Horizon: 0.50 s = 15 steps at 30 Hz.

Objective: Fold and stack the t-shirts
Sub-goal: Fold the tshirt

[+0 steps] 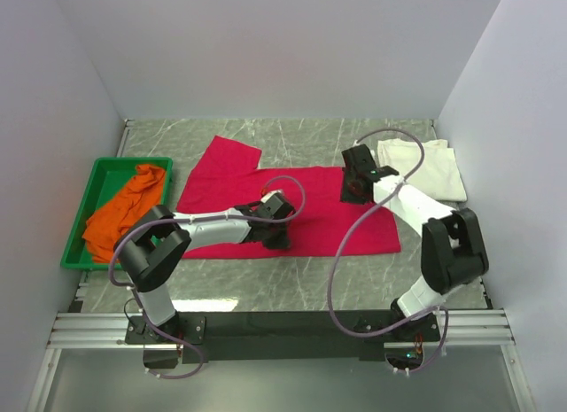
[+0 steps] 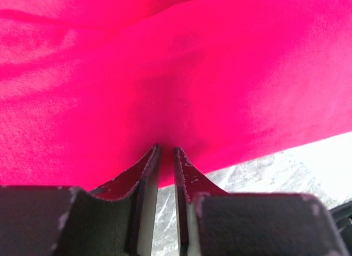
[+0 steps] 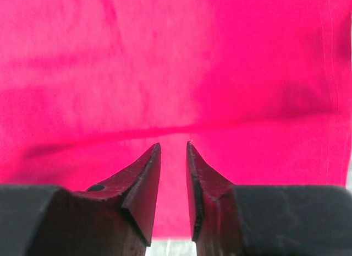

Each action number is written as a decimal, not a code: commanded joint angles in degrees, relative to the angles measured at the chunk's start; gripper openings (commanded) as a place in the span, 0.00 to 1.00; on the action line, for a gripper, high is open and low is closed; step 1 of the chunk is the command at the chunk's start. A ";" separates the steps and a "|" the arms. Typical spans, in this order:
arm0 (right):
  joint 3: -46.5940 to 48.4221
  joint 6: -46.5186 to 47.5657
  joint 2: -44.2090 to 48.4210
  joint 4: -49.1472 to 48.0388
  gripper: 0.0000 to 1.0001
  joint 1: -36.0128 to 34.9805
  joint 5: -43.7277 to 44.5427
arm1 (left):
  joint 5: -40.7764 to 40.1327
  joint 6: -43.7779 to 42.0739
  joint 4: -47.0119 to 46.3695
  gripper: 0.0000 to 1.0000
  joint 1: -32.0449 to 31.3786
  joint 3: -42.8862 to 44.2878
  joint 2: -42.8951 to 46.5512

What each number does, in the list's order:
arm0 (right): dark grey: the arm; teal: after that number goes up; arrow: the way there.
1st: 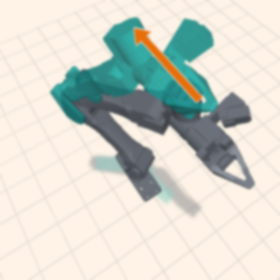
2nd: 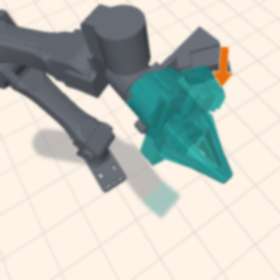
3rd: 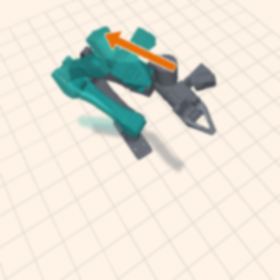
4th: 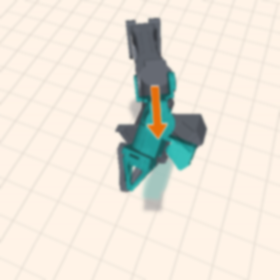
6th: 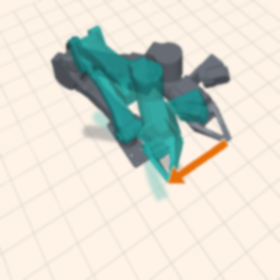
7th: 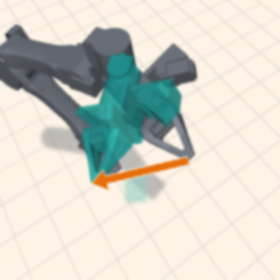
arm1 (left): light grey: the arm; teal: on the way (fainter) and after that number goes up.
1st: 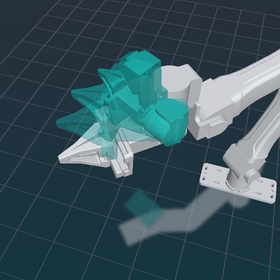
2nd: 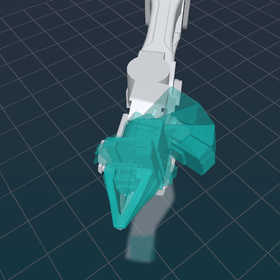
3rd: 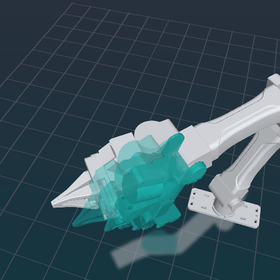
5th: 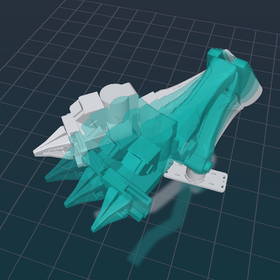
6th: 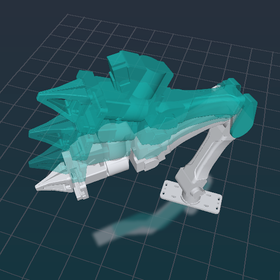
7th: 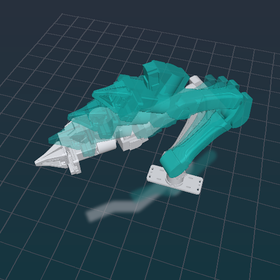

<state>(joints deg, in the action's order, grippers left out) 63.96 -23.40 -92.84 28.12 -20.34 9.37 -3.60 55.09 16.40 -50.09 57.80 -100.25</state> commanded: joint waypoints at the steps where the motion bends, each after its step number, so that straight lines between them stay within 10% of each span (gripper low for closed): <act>1: -3.75 -1.74 7.30 0.71 0.33 0.30 -1.71 | 2.63 -1.12 1.96 0.23 -1.07 1.79 -0.22; 15: -24.48 -8.68 20.06 -5.08 0.46 16.90 -14.72 | -2.73 -3.31 5.04 0.35 13.42 3.63 11.75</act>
<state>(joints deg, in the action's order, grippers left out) 43.20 -29.04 -75.70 26.79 -6.39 -0.40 -4.58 54.46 20.80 -40.60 59.37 -87.31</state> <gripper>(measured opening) 0.467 0.366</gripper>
